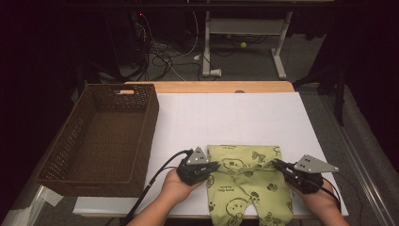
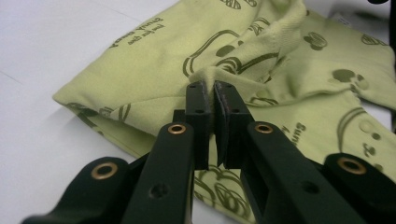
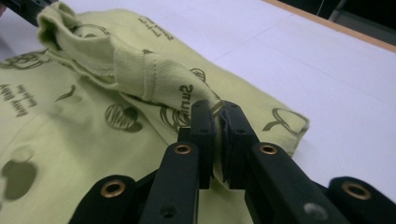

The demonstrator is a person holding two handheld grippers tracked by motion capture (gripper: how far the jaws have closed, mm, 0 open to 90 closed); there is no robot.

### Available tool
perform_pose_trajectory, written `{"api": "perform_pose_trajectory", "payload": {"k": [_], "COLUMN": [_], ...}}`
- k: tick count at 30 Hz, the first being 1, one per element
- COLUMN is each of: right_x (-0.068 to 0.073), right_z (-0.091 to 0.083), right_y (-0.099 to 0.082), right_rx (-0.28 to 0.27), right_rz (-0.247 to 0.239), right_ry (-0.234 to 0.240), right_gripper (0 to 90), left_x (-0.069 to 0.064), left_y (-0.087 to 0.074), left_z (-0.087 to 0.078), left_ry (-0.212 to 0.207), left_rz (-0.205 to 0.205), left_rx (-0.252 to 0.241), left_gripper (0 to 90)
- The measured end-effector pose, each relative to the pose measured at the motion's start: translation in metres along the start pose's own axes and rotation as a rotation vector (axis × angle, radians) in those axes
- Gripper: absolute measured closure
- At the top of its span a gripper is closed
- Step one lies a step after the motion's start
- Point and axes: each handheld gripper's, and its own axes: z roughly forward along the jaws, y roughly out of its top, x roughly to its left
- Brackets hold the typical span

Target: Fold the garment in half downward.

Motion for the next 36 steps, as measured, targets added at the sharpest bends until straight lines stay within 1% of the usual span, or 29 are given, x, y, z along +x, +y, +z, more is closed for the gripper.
{"api": "perform_pose_trajectory", "payload": {"k": [1, 3, 5, 6, 8, 11, 14, 17, 19, 21, 22, 23, 24, 27, 29, 30, 31, 32, 34, 35, 36], "right_x": [0.001, 0.003, 0.005, 0.006, 0.007, 0.009, 0.01, 0.012, 0.014, 0.016, 0.016, 0.017, 0.017, 0.019, 0.019, 0.02, 0.019, 0.019, 0.019, 0.019, 0.019], "right_z": [-0.002, -0.006, -0.009, -0.01, -0.012, -0.013, -0.015, -0.02, -0.022, -0.022, -0.022, -0.022, -0.022, -0.022, -0.023, -0.023, -0.026, -0.029, -0.035, -0.039, -0.043], "right_y": [-0.001, -0.001, 0.0, -0.001, -0.002, -0.006, -0.009, -0.01, -0.011, -0.012, -0.013, -0.013, -0.015, -0.017, -0.019, -0.02, -0.02, -0.021, -0.022, -0.022, -0.023], "right_rx": [0.0, -0.007, -0.001, 0.001, 0.009, 0.029, 0.039, 0.027, 0.023, 0.036, 0.044, 0.05, 0.055, 0.072, 0.076, 0.076, 0.068, 0.062, 0.035, 0.02, 0.002], "right_rz": [-0.001, 0.002, -0.003, -0.007, -0.017, -0.018, -0.026, -0.013, -0.023, -0.037, -0.044, -0.045, -0.049, -0.069, -0.059, -0.049, -0.031, -0.007, 0.025, 0.046, 0.061], "right_ry": [0.002, 0.003, -0.005, -0.009, -0.016, -0.014, -0.013, 0.001, 0.006, 0.01, 0.012, 0.016, 0.018, 0.013, 0.02, 0.024, 0.052, 0.072, 0.1, 0.106, 0.101], "right_gripper": [86.0, 86.0, 86.0, 86.0, 86.0, 85.9, 85.9, 85.9, 85.9, 85.8, 85.8, 85.7, 85.7, 85.7, 84.8, 82.7, 77.5, 71.9, 61.8, 56.9, 53.6], "left_x": [0.0, -0.001, -0.002, -0.005, -0.007, -0.01, -0.013, -0.018, -0.019, -0.02, -0.02, -0.02, -0.021, -0.023, -0.022, -0.021, -0.021, -0.022, -0.024, -0.024, -0.023], "left_y": [0.0, -0.004, -0.005, -0.006, -0.006, -0.005, -0.004, -0.005, -0.007, -0.01, -0.012, -0.013, -0.014, -0.016, -0.018, -0.018, -0.017, -0.016, -0.014, -0.012, -0.011], "left_z": [0.0, -0.001, 0.0, 0.001, 0.001, 0.003, 0.001, -0.002, -0.004, -0.003, -0.002, -0.001, 0.001, 0.002, 0.001, 0.0, -0.002, -0.006, -0.014, -0.017, -0.02], "left_ry": [0.0, -0.022, -0.029, -0.041, -0.044, -0.043, -0.054, -0.057, -0.06, -0.065, -0.072, -0.086, -0.098, -0.102, -0.109, -0.116, -0.13, -0.147, -0.158, -0.165, -0.169], "left_rz": [0.0, -0.005, -0.008, 0.003, 0.007, 0.025, 0.026, 0.039, 0.037, 0.03, 0.025, 0.014, 0.016, 0.027, 0.011, 0.003, -0.01, -0.017, -0.026, -0.035, -0.046], "left_rx": [0.0, -0.01, -0.012, -0.004, 0.0, 0.015, 0.017, 0.024, 0.028, 0.036, 0.043, 0.063, 0.075, 0.08, 0.077, 0.085, 0.086, 0.072, 0.029, 0.008, -0.013], "left_gripper": [81.9, 81.8, 81.9, 81.9, 81.8, 81.8, 81.9, 81.8, 81.8, 81.7, 81.1, 81.0, 81.0, 81.0, 80.3, 78.5, 74.4, 69.2, 61.7, 58.9, 56.6]}}
